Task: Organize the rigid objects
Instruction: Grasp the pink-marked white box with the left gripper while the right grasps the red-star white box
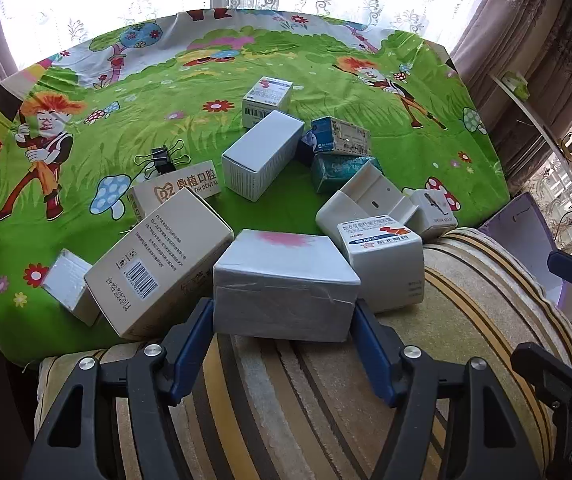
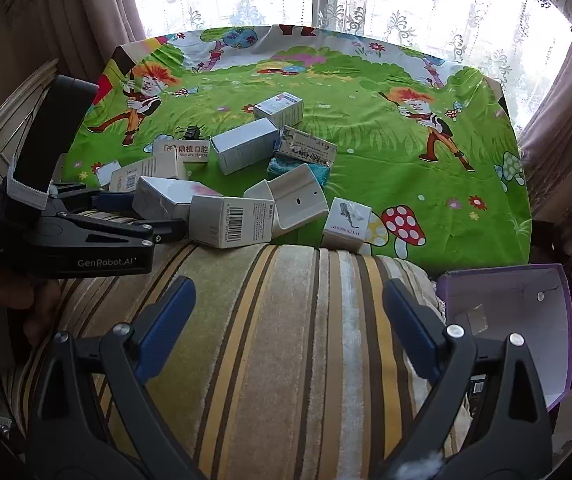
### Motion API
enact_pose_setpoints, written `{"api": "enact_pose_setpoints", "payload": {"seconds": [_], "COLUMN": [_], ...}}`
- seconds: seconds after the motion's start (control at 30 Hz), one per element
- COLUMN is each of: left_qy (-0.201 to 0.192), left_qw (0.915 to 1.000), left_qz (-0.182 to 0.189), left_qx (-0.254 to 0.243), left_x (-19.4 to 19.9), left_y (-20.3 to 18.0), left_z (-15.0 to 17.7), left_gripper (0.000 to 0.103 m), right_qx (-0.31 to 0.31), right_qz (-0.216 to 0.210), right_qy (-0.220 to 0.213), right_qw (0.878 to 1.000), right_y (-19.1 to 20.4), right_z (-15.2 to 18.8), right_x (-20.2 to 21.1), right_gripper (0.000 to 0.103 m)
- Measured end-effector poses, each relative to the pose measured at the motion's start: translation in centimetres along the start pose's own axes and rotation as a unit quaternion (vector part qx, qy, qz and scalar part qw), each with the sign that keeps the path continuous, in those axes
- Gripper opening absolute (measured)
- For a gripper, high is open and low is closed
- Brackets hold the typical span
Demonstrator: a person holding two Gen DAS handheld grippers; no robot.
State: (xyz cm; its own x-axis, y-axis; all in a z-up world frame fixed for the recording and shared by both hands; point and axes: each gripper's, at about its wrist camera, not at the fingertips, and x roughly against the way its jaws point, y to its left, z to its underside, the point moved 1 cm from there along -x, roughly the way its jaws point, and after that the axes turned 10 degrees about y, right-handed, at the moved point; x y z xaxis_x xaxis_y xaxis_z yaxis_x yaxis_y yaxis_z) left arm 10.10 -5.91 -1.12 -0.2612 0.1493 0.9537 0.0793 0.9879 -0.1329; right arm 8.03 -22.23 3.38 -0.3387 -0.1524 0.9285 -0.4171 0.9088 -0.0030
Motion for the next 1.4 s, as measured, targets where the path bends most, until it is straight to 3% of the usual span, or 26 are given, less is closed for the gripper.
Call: {"api": "enact_pose_setpoints", "payload": {"seconds": [0.5, 0.93, 1.17, 1.4], "left_qy": [-0.021, -0.024, -0.032, -0.053], "left_qw": [0.9975, 0.993, 0.9917, 0.9908], "left_qz": [0.067, 0.114, 0.124, 0.109], "left_qx": [-0.006, -0.023, 0.013, 0.061], "left_x": [2.0, 2.4, 2.5, 2.9], "left_y": [-0.4, -1.0, 0.7, 2.6], "left_z": [1.9, 2.8, 2.9, 3.3], "left_gripper": [0.068, 0.067, 0.067, 0.067], "right_qx": [0.014, -0.039, -0.015, 0.016], "right_qz": [-0.014, -0.04, -0.033, -0.018], "right_qy": [0.03, 0.027, 0.03, 0.05], "right_qw": [0.999, 0.998, 0.999, 0.998], "right_y": [1.2, -1.5, -0.8, 0.4], "right_z": [-0.9, -2.5, -3.8, -5.1], "right_x": [-1.7, -2.0, -3.1, -5.0], "right_gripper": [0.096, 0.096, 0.096, 0.092]}}
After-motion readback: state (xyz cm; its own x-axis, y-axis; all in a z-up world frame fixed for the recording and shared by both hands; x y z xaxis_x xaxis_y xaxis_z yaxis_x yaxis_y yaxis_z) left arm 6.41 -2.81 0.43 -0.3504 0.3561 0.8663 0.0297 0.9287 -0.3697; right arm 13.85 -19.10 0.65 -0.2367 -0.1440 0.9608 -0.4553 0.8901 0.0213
